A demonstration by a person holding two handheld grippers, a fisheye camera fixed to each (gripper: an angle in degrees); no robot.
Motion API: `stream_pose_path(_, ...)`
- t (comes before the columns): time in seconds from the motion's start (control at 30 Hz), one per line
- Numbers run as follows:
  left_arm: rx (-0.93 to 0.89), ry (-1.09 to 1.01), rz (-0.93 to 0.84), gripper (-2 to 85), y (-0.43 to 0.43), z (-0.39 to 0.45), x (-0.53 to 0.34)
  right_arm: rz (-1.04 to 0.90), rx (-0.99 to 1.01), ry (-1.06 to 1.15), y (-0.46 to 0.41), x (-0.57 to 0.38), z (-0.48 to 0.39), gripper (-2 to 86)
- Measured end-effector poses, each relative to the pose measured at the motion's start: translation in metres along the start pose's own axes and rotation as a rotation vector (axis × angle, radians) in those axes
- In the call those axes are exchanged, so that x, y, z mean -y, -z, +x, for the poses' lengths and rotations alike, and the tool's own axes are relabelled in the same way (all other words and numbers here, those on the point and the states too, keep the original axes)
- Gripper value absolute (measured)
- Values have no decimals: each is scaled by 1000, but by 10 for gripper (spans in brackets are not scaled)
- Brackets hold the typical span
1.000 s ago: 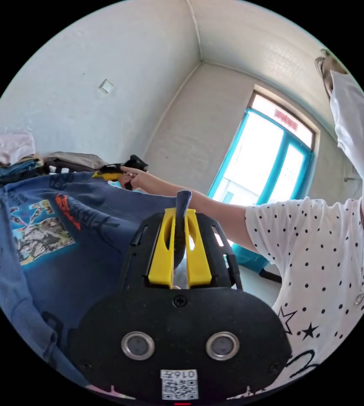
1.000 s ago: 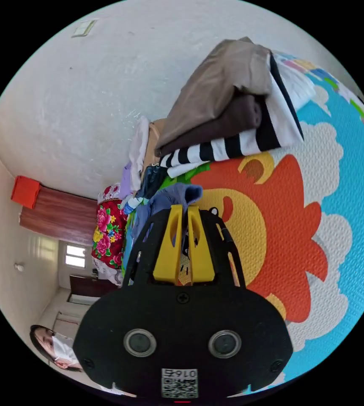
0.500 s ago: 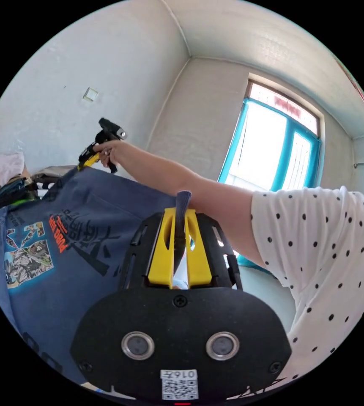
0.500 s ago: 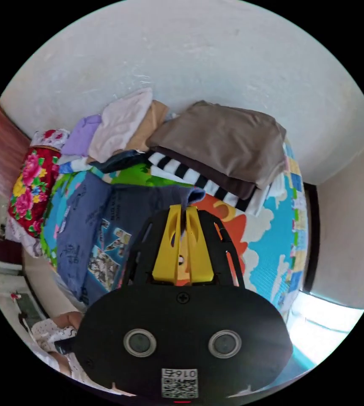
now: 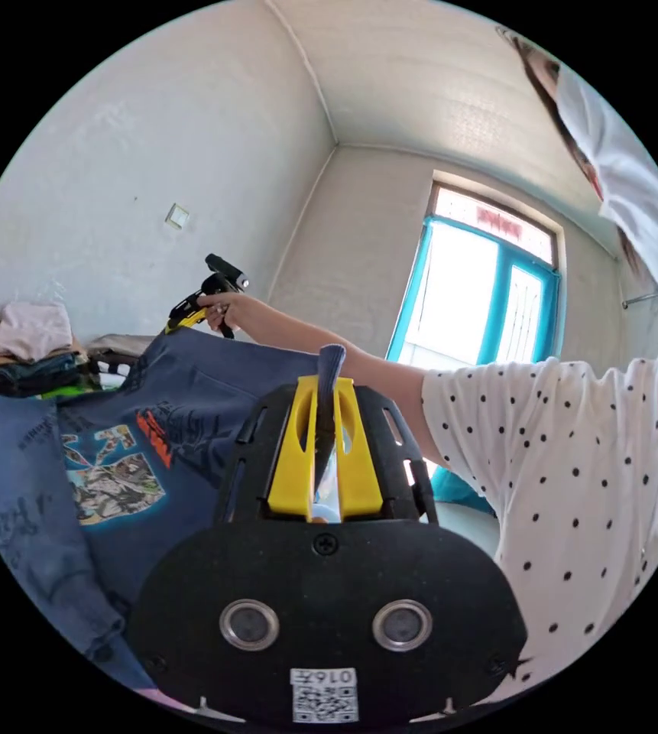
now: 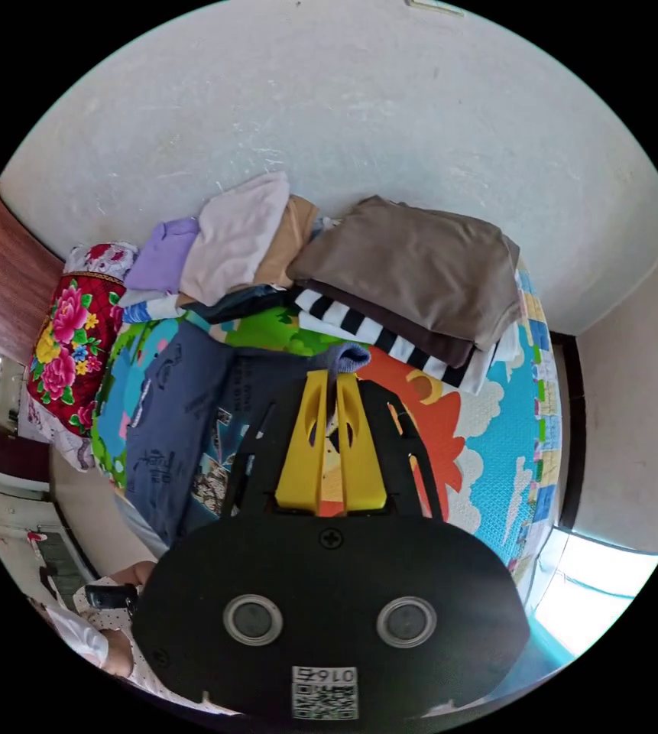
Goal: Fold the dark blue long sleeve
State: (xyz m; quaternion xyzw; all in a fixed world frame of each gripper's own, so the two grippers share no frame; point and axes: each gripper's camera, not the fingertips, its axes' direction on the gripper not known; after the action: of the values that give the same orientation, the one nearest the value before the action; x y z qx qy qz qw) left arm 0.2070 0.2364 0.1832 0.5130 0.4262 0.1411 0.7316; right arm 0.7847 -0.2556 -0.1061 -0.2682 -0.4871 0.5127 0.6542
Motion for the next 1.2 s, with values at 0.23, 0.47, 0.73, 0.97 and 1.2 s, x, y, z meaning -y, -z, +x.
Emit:
stream_pose_path(0.23, 247, 45, 179, -7, 161, -29, -2, 71, 78, 204, -42, 52, -164, 4)
stream_pose_path(0.47, 474, 248, 274, -7, 263, -56, -49, -74, 58, 404, -189, 109, -344, 4)
stream_pose_path(0.73, 591, 609, 286, -7, 313, -110, -126, -344, -260, 474, -429, 119, -462, 7)
stream_pose_path(0.97, 636, 635, 258, -7, 319, -121, -132, -302, -300, 420, -459, 123, -471, 24)
stream_pose_path(1.2, 709, 768, 311, -7, 336, -114, -148, -283, 65, 299, -458, 135, -406, 81)
